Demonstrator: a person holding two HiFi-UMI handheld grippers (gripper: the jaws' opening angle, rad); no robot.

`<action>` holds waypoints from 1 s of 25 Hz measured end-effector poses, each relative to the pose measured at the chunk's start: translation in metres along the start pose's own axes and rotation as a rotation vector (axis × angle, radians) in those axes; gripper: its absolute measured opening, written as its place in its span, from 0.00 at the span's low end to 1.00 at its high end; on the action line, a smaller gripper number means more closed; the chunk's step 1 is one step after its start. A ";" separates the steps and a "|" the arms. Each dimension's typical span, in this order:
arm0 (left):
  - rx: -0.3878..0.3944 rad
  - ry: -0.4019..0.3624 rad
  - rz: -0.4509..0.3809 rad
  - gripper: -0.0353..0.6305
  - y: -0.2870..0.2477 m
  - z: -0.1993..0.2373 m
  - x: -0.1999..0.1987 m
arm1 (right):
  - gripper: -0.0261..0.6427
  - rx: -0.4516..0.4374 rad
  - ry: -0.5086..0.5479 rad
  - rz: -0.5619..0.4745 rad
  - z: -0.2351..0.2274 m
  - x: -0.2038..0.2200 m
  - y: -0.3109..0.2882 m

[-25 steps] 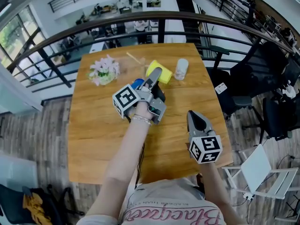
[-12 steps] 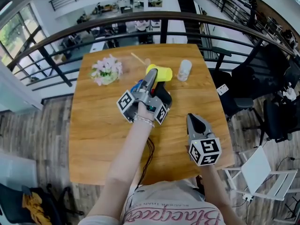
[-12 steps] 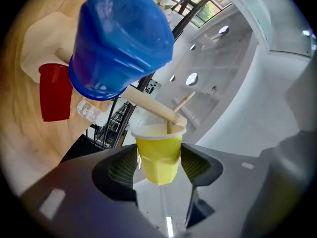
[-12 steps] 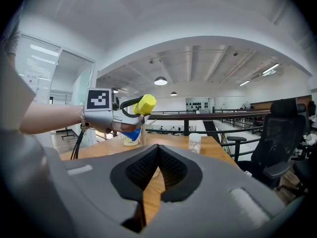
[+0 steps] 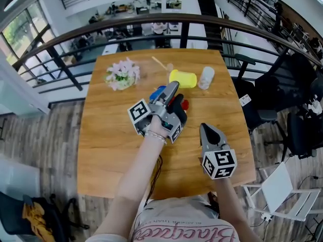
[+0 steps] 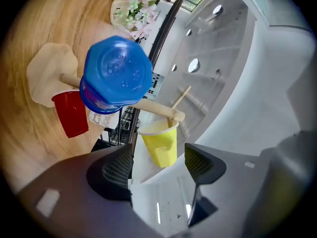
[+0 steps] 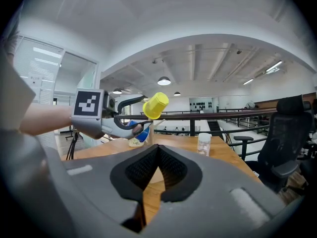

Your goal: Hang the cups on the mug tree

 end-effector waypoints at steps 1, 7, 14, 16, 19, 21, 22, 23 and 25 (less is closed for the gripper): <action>-0.004 -0.019 0.005 0.54 0.003 -0.003 0.001 | 0.04 -0.009 0.006 -0.007 0.002 -0.003 -0.002; -0.032 -0.211 0.057 0.58 0.023 -0.025 0.010 | 0.04 -0.072 0.056 -0.034 0.014 -0.019 -0.011; -0.028 -0.422 0.078 0.61 0.043 -0.049 0.022 | 0.04 -0.100 0.131 -0.070 0.022 -0.036 -0.006; -0.028 -0.485 0.082 0.62 0.049 -0.056 0.027 | 0.04 -0.100 0.141 -0.084 0.022 -0.043 -0.001; -0.030 -0.606 0.088 0.62 0.057 -0.065 0.034 | 0.04 -0.108 0.185 -0.108 0.023 -0.052 0.006; -0.103 -0.727 0.079 0.62 0.069 -0.065 0.033 | 0.04 -0.111 0.215 -0.119 0.025 -0.057 0.011; -0.144 -0.787 0.076 0.61 0.074 -0.064 0.033 | 0.04 -0.112 0.221 -0.124 0.026 -0.059 0.013; -0.163 -0.828 0.077 0.60 0.078 -0.063 0.035 | 0.04 -0.112 0.221 -0.130 0.026 -0.062 0.016; -0.188 -0.919 0.083 0.58 0.083 -0.064 0.040 | 0.04 -0.109 0.214 -0.143 0.026 -0.066 0.020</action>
Point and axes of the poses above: the fingertips, and each gripper's own axes: y backward along the fingers, z to its left, x out of its underside, the point moved 4 cm from there along y, backward along the fingers, and after that the axes turned 1 degree about -z, right-handed, at the moved point
